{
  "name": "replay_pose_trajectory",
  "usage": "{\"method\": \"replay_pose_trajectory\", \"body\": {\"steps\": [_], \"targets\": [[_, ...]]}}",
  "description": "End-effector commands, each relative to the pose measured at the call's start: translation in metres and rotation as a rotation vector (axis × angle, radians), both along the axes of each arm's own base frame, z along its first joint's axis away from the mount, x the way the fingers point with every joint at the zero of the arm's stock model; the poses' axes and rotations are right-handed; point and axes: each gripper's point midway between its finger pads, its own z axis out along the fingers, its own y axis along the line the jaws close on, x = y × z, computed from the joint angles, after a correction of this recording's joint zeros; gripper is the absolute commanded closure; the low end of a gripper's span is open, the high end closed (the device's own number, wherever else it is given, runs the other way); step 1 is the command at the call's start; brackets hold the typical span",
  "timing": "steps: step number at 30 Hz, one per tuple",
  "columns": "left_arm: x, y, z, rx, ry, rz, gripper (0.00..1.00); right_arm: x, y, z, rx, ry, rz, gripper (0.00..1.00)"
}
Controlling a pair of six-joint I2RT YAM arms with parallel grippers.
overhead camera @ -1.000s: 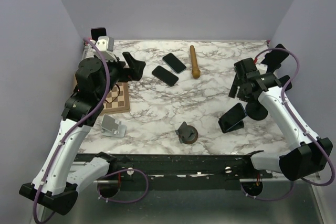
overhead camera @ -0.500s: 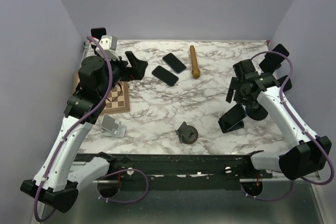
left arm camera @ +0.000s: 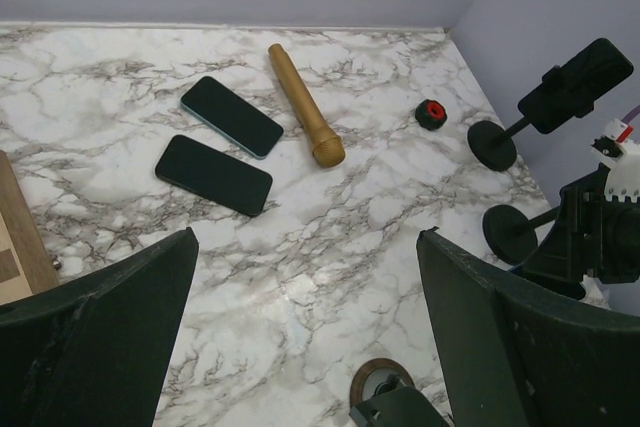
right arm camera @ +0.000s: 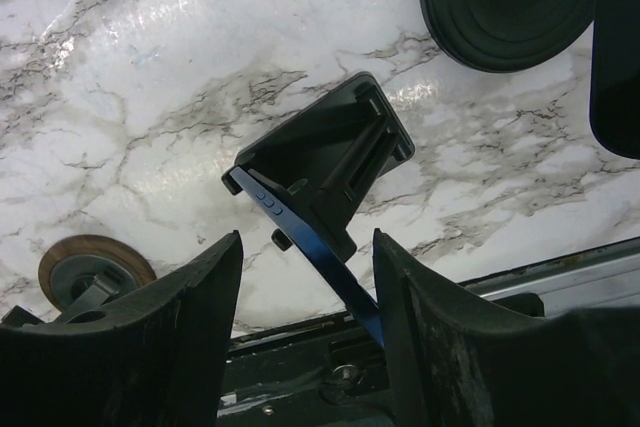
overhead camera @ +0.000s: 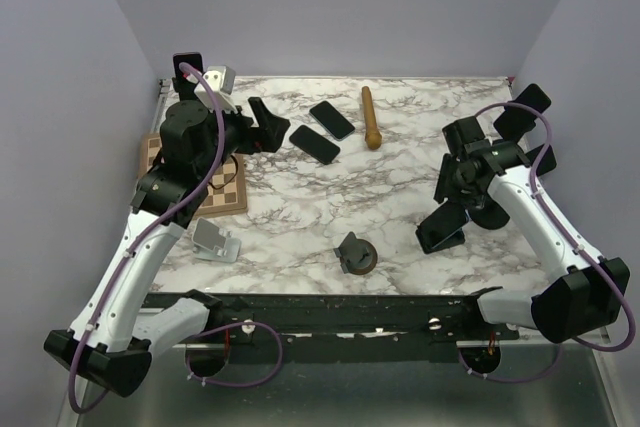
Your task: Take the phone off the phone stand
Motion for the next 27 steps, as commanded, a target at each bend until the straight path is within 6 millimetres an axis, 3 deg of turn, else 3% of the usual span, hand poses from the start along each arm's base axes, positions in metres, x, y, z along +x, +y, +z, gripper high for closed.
{"method": "replay_pose_trajectory", "body": {"steps": [1,7,16,27], "targets": [[-0.001,-0.008,-0.002,0.006,-0.011,-0.044,0.01,-0.004,0.011,-0.006,0.060,0.038,0.030,0.38],[0.000,-0.011,-0.005,0.001,-0.002,-0.058,0.01,-0.011,0.014,-0.011,0.083,0.076,0.007,0.25],[0.000,-0.016,-0.009,-0.008,0.019,-0.082,0.01,-0.027,0.012,-0.015,0.097,0.099,-0.046,0.24],[0.000,-0.018,-0.010,-0.015,0.023,-0.090,0.01,-0.028,0.011,-0.012,0.095,0.085,-0.053,0.48]]}}
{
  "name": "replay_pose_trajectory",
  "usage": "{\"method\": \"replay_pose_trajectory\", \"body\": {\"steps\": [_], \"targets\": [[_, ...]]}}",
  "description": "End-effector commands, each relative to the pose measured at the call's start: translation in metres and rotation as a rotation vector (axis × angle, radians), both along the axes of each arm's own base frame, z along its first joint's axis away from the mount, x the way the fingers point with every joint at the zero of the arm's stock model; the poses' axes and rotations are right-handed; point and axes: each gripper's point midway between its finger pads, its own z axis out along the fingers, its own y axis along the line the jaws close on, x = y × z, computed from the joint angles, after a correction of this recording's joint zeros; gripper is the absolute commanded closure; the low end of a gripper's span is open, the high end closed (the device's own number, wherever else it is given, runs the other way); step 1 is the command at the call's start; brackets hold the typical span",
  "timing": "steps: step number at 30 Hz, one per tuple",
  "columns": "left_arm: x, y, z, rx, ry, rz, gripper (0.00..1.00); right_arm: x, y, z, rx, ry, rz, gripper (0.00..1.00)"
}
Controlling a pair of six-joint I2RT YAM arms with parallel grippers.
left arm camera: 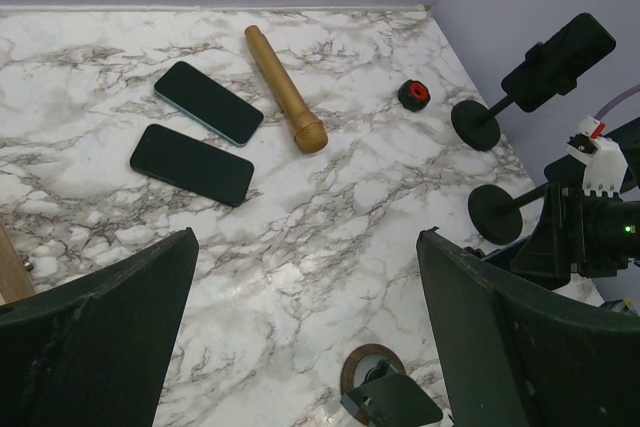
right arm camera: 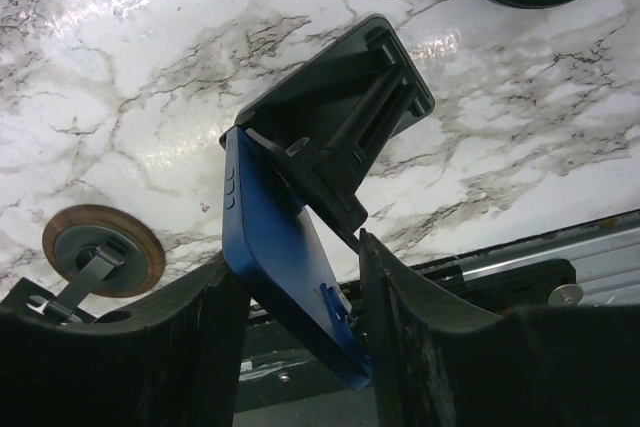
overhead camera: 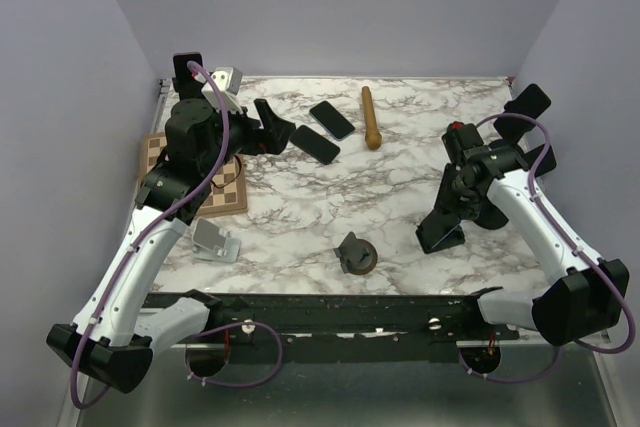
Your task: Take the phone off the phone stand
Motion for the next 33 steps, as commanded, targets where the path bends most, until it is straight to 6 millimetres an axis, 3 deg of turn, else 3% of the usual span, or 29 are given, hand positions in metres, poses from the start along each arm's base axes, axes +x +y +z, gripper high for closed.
{"method": "replay_pose_trajectory", "body": {"steps": [1,7,13,18,28,33], "targets": [[0.000,-0.006,0.000,-0.013,-0.009,-0.028,0.02,-0.007,0.002,0.002,0.027,0.008,-0.009,0.50],[0.001,-0.007,-0.002,-0.012,-0.001,-0.029,0.01,0.000,0.001,0.018,0.025,-0.045,0.006,0.61],[0.002,-0.008,-0.004,-0.013,0.006,-0.032,0.01,0.003,-0.001,0.028,0.023,-0.089,0.014,0.85],[0.003,-0.009,-0.005,-0.013,0.010,-0.033,0.01,0.006,0.001,0.036,0.028,-0.105,0.028,0.96],[0.002,-0.009,-0.005,-0.015,0.012,-0.034,0.01,0.027,0.016,0.058,0.090,-0.166,0.080,0.99],[0.003,-0.009,-0.006,-0.013,0.013,-0.033,0.01,0.041,0.030,0.051,0.132,-0.182,0.127,0.99]]}}
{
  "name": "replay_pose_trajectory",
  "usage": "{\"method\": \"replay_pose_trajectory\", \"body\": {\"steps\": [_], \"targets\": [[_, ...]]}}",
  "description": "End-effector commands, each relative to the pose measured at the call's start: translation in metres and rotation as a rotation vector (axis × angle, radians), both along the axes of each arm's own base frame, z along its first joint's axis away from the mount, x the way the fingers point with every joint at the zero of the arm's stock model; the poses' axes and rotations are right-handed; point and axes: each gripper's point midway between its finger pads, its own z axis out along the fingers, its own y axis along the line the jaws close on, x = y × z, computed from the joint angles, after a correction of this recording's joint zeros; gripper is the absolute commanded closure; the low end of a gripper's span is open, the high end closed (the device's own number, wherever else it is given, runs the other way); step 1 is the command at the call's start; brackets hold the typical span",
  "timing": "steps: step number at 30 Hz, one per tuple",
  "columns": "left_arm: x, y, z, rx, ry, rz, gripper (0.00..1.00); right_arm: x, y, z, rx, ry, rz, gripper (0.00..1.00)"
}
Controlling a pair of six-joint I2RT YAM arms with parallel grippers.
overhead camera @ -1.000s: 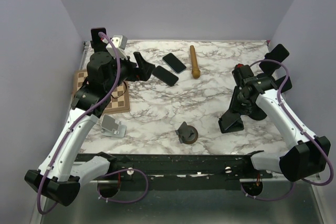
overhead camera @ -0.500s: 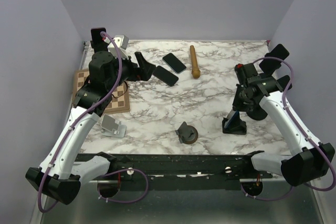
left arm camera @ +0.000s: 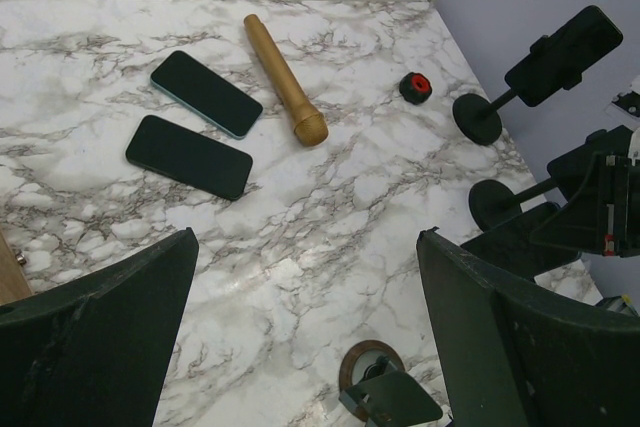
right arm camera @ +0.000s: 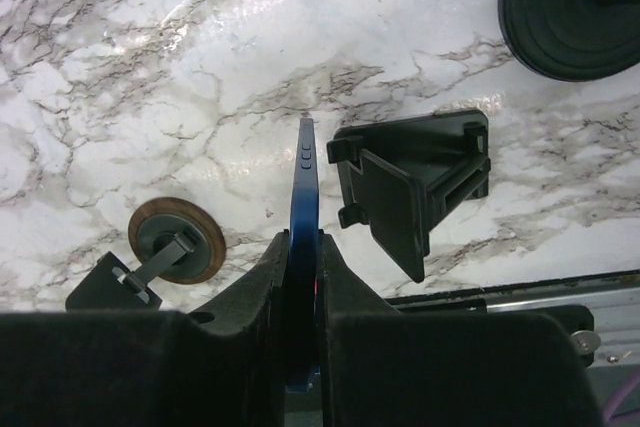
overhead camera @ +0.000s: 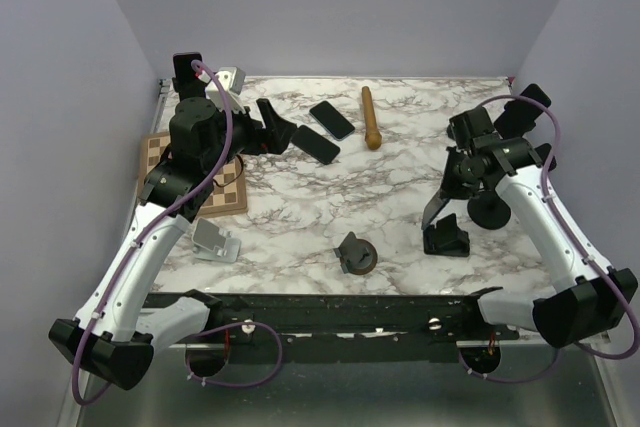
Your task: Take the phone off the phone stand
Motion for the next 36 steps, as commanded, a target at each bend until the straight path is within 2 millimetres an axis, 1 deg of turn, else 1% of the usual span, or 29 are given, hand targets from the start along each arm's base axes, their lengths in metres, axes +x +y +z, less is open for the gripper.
{"method": "replay_pose_trajectory", "body": {"steps": [1,5,8,9,10,13,16,18,19,20,21,24,26,29,31,33,36], "targets": [[0.000,-0.006,0.001,-0.013,-0.009,-0.025,0.01,0.021,0.017,0.001,0.058,-0.043,0.065,0.99],[0.001,-0.006,-0.001,-0.011,-0.004,-0.024,0.01,0.034,0.022,-0.009,0.061,-0.045,0.082,0.99],[0.002,-0.008,-0.004,-0.012,0.004,-0.031,0.01,0.045,0.040,-0.011,0.127,-0.063,0.114,0.99],[0.003,-0.008,-0.005,-0.011,0.008,-0.033,0.01,0.049,0.053,-0.009,0.173,-0.074,0.142,0.99],[0.003,-0.010,-0.006,-0.009,0.008,-0.042,0.01,0.052,0.061,-0.008,0.199,-0.083,0.159,0.99],[0.000,-0.023,-0.007,-0.011,-0.014,-0.130,0.02,0.061,0.088,0.000,0.268,-0.117,0.251,0.99],[-0.015,-0.051,-0.005,-0.048,-0.058,-0.346,0.03,0.061,0.111,0.002,0.316,-0.099,0.378,0.99],[-0.026,-0.069,-0.007,-0.084,-0.053,-0.486,0.05,0.057,0.127,0.008,0.365,-0.094,0.467,0.99],[-0.033,-0.076,-0.007,-0.104,-0.043,-0.559,0.07,0.052,0.138,0.015,0.412,-0.104,0.523,0.99],[-0.034,-0.081,-0.009,-0.117,-0.035,-0.601,0.08,0.047,0.149,0.024,0.454,-0.122,0.578,0.99],[-0.038,-0.085,-0.011,-0.130,-0.025,-0.648,0.10,0.043,0.156,0.034,0.486,-0.146,0.618,0.99],[-0.038,-0.090,-0.017,-0.142,-0.020,-0.689,0.14,0.030,0.174,0.056,0.586,-0.200,0.715,0.99],[-0.036,-0.091,-0.021,-0.142,-0.012,-0.687,0.16,0.026,0.181,0.063,0.624,-0.209,0.744,0.99],[-0.039,-0.095,-0.025,-0.147,-0.007,-0.743,0.19,0.020,0.188,0.075,0.676,-0.236,0.789,0.99],[-0.047,-0.099,-0.026,-0.154,-0.012,-0.819,0.18,0.010,0.193,0.090,0.733,-0.278,0.845,0.99],[-0.056,-0.104,-0.027,-0.163,-0.015,-0.898,0.16,-0.005,0.196,0.108,0.794,-0.318,0.918,0.99],[-0.072,-0.114,-0.031,-0.156,0.004,-1.006,0.13,-0.029,0.198,0.127,0.861,-0.366,1.016,0.99]]}}
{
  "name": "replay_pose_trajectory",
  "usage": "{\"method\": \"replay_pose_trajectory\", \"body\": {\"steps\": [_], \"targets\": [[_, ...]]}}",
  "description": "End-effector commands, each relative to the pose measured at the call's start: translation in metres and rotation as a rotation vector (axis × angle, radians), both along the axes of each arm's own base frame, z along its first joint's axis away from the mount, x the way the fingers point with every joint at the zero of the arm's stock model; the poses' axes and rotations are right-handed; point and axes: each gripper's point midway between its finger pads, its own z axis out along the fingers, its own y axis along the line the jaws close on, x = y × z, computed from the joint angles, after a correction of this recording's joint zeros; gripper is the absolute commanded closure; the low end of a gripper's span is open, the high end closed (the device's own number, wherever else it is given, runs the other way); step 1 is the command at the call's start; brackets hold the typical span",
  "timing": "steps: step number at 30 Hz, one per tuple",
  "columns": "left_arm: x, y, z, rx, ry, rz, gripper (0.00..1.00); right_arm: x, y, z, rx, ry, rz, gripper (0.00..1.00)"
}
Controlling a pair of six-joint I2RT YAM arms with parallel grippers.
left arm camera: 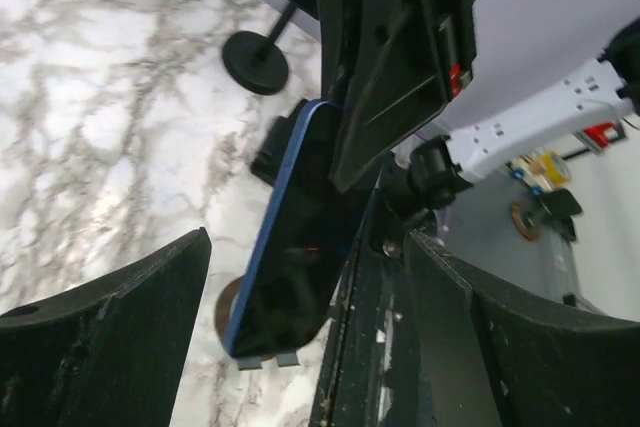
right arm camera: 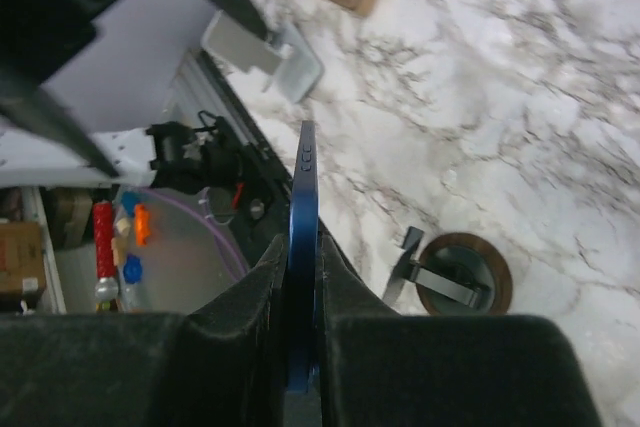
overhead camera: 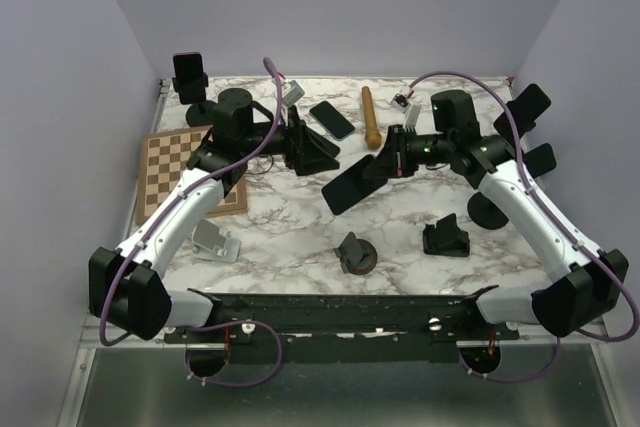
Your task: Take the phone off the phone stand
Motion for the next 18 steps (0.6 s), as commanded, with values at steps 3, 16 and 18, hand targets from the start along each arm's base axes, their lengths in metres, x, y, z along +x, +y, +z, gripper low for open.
{"method": "replay_pose_trajectory", "body": {"steps": [3,16,18], "targets": [[-0.052,-0.023,0.003,-0.025,-0.049,-0.337,0.16,-0.057,0.007,0.071,0.233,-0.196,0.243,0.99],[-0.120,-0.041,0.007,-0.104,0.010,-0.705,0.51,-0.088,0.002,0.077,0.252,-0.208,0.386,0.99],[-0.125,-0.042,0.005,-0.102,0.021,-0.734,0.53,-0.086,0.003,0.079,0.258,-0.221,0.382,0.99]]}}
